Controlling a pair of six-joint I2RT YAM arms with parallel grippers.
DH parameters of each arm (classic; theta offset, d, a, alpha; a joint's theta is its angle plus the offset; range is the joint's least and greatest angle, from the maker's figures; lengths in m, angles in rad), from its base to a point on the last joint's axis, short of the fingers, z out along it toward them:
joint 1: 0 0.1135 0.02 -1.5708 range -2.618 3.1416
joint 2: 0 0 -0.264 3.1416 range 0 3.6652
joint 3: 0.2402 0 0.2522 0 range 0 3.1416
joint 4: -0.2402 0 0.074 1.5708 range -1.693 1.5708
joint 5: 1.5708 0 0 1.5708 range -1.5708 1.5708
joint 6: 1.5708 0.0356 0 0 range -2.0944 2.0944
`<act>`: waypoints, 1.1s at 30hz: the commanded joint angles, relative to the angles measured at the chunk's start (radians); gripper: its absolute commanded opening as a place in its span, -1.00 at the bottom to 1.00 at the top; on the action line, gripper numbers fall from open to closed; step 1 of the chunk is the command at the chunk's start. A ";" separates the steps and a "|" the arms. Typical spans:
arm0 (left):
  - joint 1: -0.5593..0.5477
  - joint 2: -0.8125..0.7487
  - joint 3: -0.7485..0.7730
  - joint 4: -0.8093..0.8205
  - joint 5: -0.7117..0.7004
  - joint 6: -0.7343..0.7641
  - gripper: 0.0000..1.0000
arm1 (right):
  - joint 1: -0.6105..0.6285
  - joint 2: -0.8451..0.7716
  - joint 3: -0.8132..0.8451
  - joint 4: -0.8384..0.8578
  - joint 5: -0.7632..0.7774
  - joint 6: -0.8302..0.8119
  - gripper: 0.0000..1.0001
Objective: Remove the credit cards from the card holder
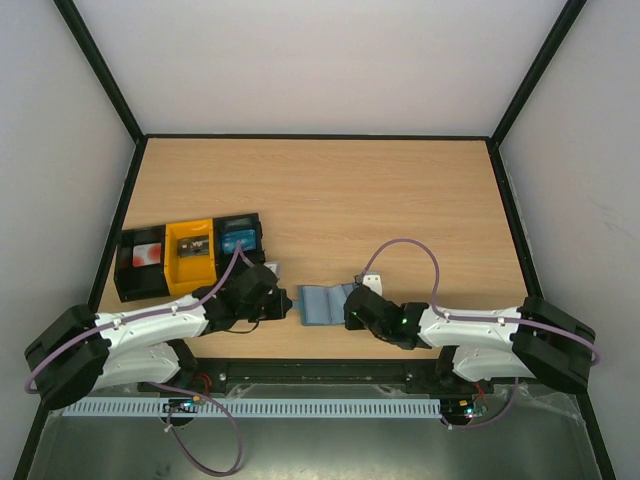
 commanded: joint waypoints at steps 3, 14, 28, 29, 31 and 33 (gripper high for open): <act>0.006 -0.022 -0.007 -0.046 0.005 0.023 -0.94 | 0.002 -0.008 -0.036 -0.001 -0.019 0.019 -0.95; 0.007 -0.138 0.045 -0.096 -0.026 -0.015 -0.13 | 0.002 -0.060 -0.113 0.131 -0.098 0.091 -0.96; 0.003 0.103 0.059 0.240 0.138 -0.005 0.50 | 0.002 -0.083 -0.150 0.201 -0.138 0.133 -0.96; 0.003 0.120 0.065 0.242 0.136 0.000 0.51 | 0.002 -0.082 -0.152 0.201 -0.138 0.132 -0.96; 0.003 0.143 0.071 0.242 0.129 0.006 0.53 | 0.002 -0.077 -0.151 0.200 -0.137 0.128 -0.96; 0.003 0.155 0.069 0.239 0.112 0.004 0.56 | 0.002 -0.075 -0.150 0.200 -0.136 0.127 -0.96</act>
